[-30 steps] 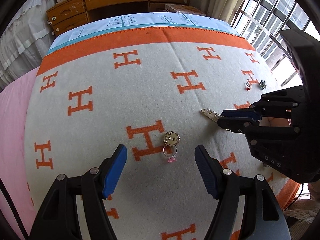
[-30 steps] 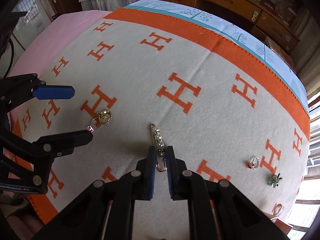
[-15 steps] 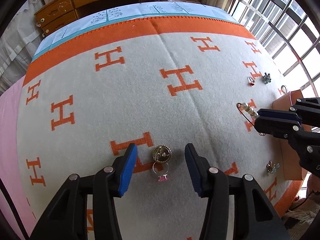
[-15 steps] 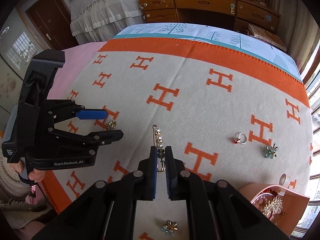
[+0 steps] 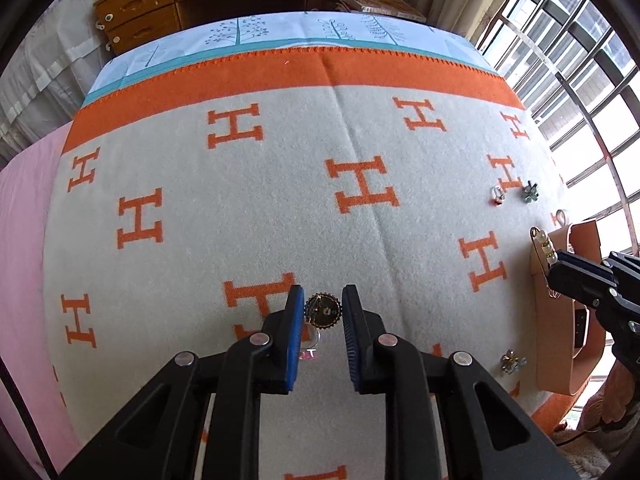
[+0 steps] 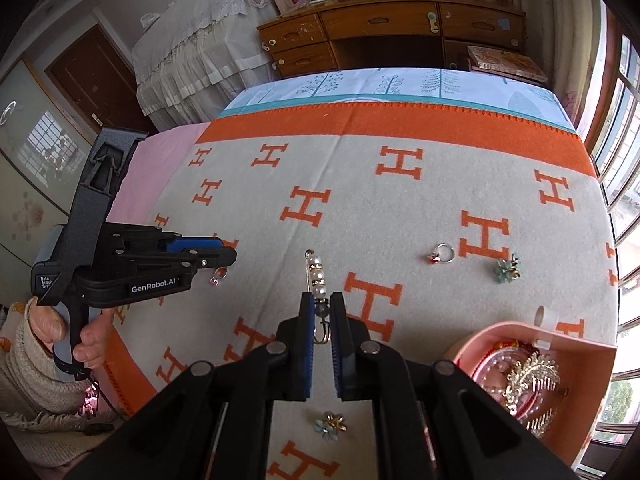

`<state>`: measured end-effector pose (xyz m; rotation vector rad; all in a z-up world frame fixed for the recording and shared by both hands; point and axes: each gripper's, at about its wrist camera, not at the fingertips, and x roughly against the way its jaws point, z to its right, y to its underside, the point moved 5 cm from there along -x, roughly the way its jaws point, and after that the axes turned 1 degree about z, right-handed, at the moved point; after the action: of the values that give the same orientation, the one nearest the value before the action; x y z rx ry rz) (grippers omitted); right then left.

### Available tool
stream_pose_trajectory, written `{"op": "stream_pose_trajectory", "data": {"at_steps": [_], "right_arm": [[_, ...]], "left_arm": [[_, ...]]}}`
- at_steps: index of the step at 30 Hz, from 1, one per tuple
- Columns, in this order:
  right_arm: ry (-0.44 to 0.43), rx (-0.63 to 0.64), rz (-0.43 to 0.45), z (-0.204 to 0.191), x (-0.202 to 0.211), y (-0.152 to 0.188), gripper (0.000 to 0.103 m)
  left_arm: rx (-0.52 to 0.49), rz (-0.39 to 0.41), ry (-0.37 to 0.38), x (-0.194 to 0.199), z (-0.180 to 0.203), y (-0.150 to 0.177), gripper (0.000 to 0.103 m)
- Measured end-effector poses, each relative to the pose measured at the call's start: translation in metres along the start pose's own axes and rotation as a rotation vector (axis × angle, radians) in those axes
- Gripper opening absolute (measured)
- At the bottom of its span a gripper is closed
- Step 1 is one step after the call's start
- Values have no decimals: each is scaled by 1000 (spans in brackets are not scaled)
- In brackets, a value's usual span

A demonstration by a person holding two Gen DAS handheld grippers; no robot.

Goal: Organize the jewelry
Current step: 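Carry the brooch and coin pendant into the pink box and open both grippers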

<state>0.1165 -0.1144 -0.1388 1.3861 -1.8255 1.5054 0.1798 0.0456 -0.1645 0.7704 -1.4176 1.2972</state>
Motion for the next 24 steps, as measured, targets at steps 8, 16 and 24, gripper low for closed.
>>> {"op": "stream_pose_trajectory", "data": {"at_steps": [8, 16, 24], "right_arm": [[-4, -83, 135, 29, 69, 19, 7], [52, -166, 228, 67, 130, 60, 7], [71, -263, 204, 97, 135, 112, 7]], "left_arm": [[-97, 103, 19, 53, 70, -3, 17], [-251, 198, 108, 83, 184, 7, 17], [-285, 141, 175, 51, 254, 31, 17]]}}
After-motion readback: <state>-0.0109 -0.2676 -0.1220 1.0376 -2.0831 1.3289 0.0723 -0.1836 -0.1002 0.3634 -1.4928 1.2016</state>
